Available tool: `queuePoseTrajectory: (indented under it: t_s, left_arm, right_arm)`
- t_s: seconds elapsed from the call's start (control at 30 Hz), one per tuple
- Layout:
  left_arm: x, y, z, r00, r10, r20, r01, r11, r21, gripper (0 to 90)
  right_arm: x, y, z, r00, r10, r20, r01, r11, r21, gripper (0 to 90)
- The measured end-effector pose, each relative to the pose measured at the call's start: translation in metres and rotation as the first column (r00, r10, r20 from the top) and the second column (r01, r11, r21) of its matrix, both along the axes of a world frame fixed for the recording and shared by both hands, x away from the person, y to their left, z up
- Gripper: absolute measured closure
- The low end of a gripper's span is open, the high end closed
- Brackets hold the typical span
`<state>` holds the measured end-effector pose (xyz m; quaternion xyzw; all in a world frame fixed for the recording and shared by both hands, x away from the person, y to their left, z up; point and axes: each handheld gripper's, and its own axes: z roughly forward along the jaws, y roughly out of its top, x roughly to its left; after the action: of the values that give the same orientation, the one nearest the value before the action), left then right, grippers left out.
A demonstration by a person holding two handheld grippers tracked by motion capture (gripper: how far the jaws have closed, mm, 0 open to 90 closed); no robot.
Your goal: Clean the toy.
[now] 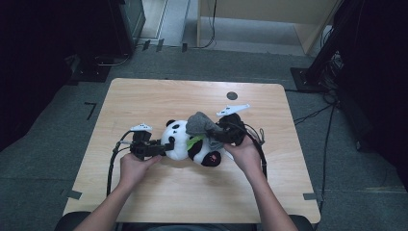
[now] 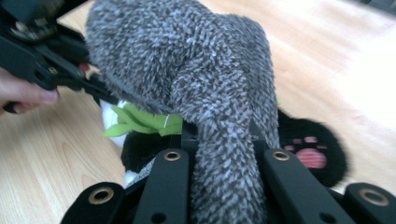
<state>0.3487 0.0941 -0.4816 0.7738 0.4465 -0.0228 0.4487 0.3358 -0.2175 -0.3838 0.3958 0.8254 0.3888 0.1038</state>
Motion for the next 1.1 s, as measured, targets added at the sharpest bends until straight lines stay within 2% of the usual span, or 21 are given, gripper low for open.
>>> queuePoseTrajectory:
  t_s: [0.07, 0.1, 0.17, 0.3, 0.37, 0.43, 0.53, 0.57, 0.6, 0.8, 0.9, 1.03, 1.1]
  left_arm:
    - [0.0, 0.0, 0.0, 1.0, 0.001, -0.001, -0.001, 1.0, -0.001, 52.6]
    - [0.0, 0.0, 0.0, 1.0, 0.002, 0.001, -0.002, 1.0, -0.001, 52.5]
    - [-0.001, 0.0, 0.0, 1.0, 0.0, 0.005, 0.0, 1.0, -0.001, 52.5]
    - [-0.003, 0.0, 0.0, 0.9999, -0.006, 0.008, 0.006, 1.0, -0.006, 52.3]
    - [-0.005, 0.0, 0.001, 0.9999, -0.01, 0.013, 0.01, 0.9999, -0.006, 51.7]
    - [-0.006, 0.0, 0.0, 0.9994, -0.026, 0.022, 0.026, 0.9997, -0.001, 49.8]
    - [-0.005, 0.002, -0.002, 0.9994, -0.03, 0.018, 0.03, 0.9995, -0.01, 46.1]
    - [-0.004, 0.003, -0.003, 0.9994, -0.028, 0.018, 0.029, 0.9994, -0.021, 46.1]
    - [-0.002, 0.004, -0.004, 0.9992, -0.036, 0.017, 0.037, 0.9986, -0.039, 42.0]
    - [0.003, 0.007, -0.004, 0.9966, -0.081, 0.02, 0.081, 0.9955, -0.048, 34.8]
    - [0.008, 0.008, -0.005, 0.9902, -0.13, 0.053, 0.132, 0.9907, -0.035, 32.1]
    - [0.012, 0.008, -0.005, 0.9762, -0.189, 0.106, 0.19, 0.9817, -0.001, 29.7]
    - [0.014, 0.009, -0.006, 0.9711, -0.206, 0.121, 0.207, 0.9783, -0.001, 29.5]
  right_arm:
    - [-0.002, -0.002, 0.005, 0.9999, -0.003, 0.011, 0.003, 1.0, 0.012, 79.3]
    - [-0.008, -0.003, 0.013, 0.9995, -0.003, 0.033, 0.003, 1.0, 0.023, 79.3]
    - [-0.012, 0.0, 0.016, 0.9988, 0.016, 0.045, -0.017, 0.999, 0.028, 79.3]
    - [-0.013, 0.016, 0.002, 0.9984, 0.053, 0.02, -0.053, 0.999, 0.004, 79.2]
    - [-0.009, 0.025, -0.008, 0.9975, 0.07, -0.006, -0.07, 0.998, -0.001, 79.1]
    - [-0.005, 0.031, -0.017, 0.9968, 0.078, -0.014, -0.078, 0.997, -0.013, 79.1]
    - [0.003, 0.032, -0.024, 0.9955, 0.088, -0.035, -0.087, 0.996, 0.02, 79.0]
    - [0.003, 0.032, -0.024, 0.9955, 0.088, -0.035, -0.087, 0.996, 0.02, 79.0]
    - [0.008, 0.029, -0.026, 0.9955, 0.083, -0.045, -0.081, 0.996, 0.046, 79.1]
    - [0.013, 0.023, -0.029, 0.9948, 0.088, -0.051, -0.085, 0.994, 0.064, 79.1]
    - [0.019, 0.019, -0.031, 0.9937, 0.095, -0.059, -0.089, 0.992, 0.087, 79.1]
    - [0.025, 0.016, -0.032, 0.9931, 0.097, -0.066, -0.091, 0.992, 0.088, 79.1]
    - [0.028, 0.015, -0.031, 0.9923, 0.099, -0.074, -0.093, 0.992, 0.089, 79.1]
